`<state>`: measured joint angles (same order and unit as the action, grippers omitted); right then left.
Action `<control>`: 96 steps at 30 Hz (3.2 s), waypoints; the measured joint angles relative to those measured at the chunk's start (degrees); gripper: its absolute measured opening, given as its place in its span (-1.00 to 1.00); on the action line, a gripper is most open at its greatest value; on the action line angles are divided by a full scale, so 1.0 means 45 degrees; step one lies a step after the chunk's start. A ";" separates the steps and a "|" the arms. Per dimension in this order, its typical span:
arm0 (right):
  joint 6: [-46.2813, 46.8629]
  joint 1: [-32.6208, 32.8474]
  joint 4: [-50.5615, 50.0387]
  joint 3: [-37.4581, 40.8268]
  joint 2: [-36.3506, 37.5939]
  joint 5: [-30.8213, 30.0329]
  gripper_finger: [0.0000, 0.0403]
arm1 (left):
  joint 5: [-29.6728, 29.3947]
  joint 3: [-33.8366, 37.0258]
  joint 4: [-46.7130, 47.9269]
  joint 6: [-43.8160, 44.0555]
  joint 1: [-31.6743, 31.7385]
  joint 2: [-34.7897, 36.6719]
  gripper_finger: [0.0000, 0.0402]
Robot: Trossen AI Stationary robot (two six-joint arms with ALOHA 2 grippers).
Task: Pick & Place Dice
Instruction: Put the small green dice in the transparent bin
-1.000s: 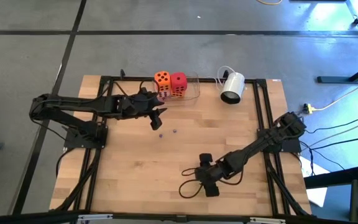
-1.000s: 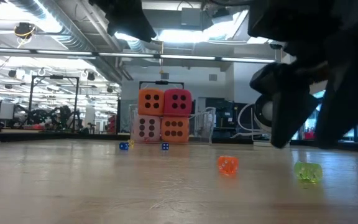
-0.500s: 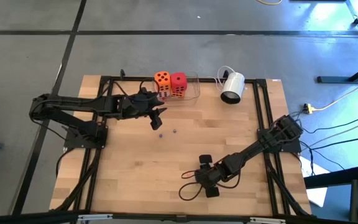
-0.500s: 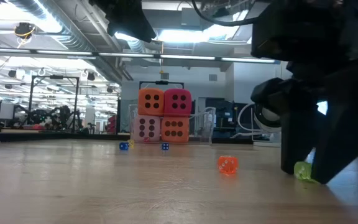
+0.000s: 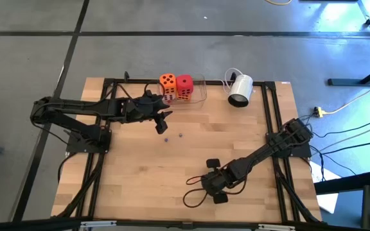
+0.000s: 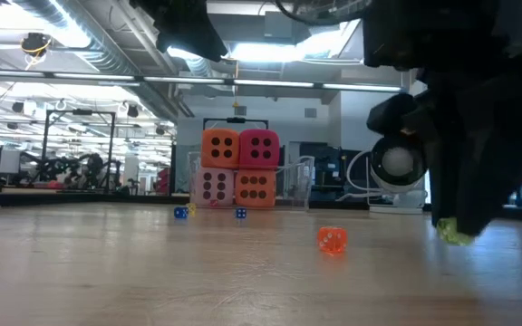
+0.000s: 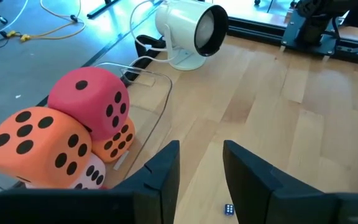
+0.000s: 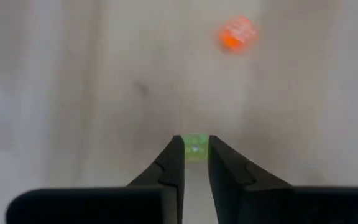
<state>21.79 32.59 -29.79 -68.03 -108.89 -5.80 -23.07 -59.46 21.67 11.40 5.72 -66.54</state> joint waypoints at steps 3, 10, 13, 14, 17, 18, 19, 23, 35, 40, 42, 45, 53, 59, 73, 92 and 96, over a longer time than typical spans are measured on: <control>-0.0406 -0.0270 -0.1561 -0.0336 0.0362 -0.0876 -0.74 | 0.0005 0.0000 0.0000 -0.0005 0.0000 0.0000 -0.40; -0.1723 -0.2002 -0.2615 -0.0437 0.2521 -0.2546 -0.76 | 0.0035 -0.0015 0.1107 0.0312 -0.0108 0.0000 -0.42; -0.2052 -0.3240 -0.2587 -0.0442 0.3601 -0.3062 -0.76 | 0.0276 -0.0015 0.2270 0.0379 -0.0221 0.0000 -0.42; -0.2164 -0.3685 -0.2567 -0.0442 0.3942 -0.3203 -0.76 | 0.0361 -0.0015 0.2591 0.0531 -0.0264 0.0001 -0.42; -0.2403 -0.5237 -0.2485 -0.0457 0.4687 -0.3551 -0.76 | 0.0463 -0.0015 0.3376 0.1230 -0.0404 0.0000 -0.40; -0.2484 -0.5790 -0.2453 -0.0457 0.4844 -0.3577 -0.76 | 0.0465 -0.0015 0.3550 0.1436 -0.0447 0.0002 -0.40; -0.2617 -0.6350 -0.2277 -0.0457 0.4924 -0.3572 -0.76 | 0.0466 -0.0015 0.3681 0.1606 -0.0499 0.0000 -0.40; -0.2966 -0.8410 -0.1142 -0.0457 0.4921 -0.3187 -0.76 | 0.0370 -0.0015 0.3721 0.2301 -0.0590 0.0001 -0.42; -0.5923 -1.2814 0.1042 -0.0452 0.3100 0.0296 -0.76 | 0.0148 -0.0015 0.3505 0.3393 -0.0607 0.0000 -0.40; -0.6488 -1.3409 0.1602 -0.0447 0.2353 0.1084 -0.76 | 0.0119 -0.0015 0.3507 0.3682 -0.0607 0.0000 -0.41; -0.6661 -1.3505 0.1949 -0.0442 0.2280 0.1144 -0.76 | 0.0050 -0.0015 0.3507 0.3691 -0.0607 0.0001 -0.41; -0.6665 -1.3665 0.2303 -0.0442 0.2114 0.1158 -0.76 | -0.0033 -0.0015 0.3502 0.3781 -0.0607 0.0000 -0.40; -0.7323 -1.3635 0.2469 -0.0432 0.1378 0.1300 -0.75 | 0.0133 -0.0015 0.3377 0.4008 -0.0607 -0.0480 -0.38; -0.7331 -1.3701 0.2542 -0.0432 0.1363 0.1291 -0.66 | 0.1047 -0.0015 0.3407 0.3758 -0.0607 -0.1794 -0.33; -0.7613 -1.3704 0.2517 -0.0432 0.1363 0.1296 -0.62 | 0.2211 -0.0010 0.3274 0.3750 -0.0607 -0.4120 -0.03; -0.7613 -1.3699 0.2444 -0.0432 0.1363 0.1292 -0.61 | 0.2115 -0.0005 0.3325 0.3655 -0.0597 -0.4454 0.12; -0.7617 -1.3699 0.2440 -0.0432 0.1363 0.1291 -0.61 | 0.2103 -0.0005 0.3327 0.3648 -0.0583 -0.4454 0.12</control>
<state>-12.49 -29.06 -18.81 -69.97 -102.76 0.01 -13.61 -59.48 36.64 27.81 3.09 -86.59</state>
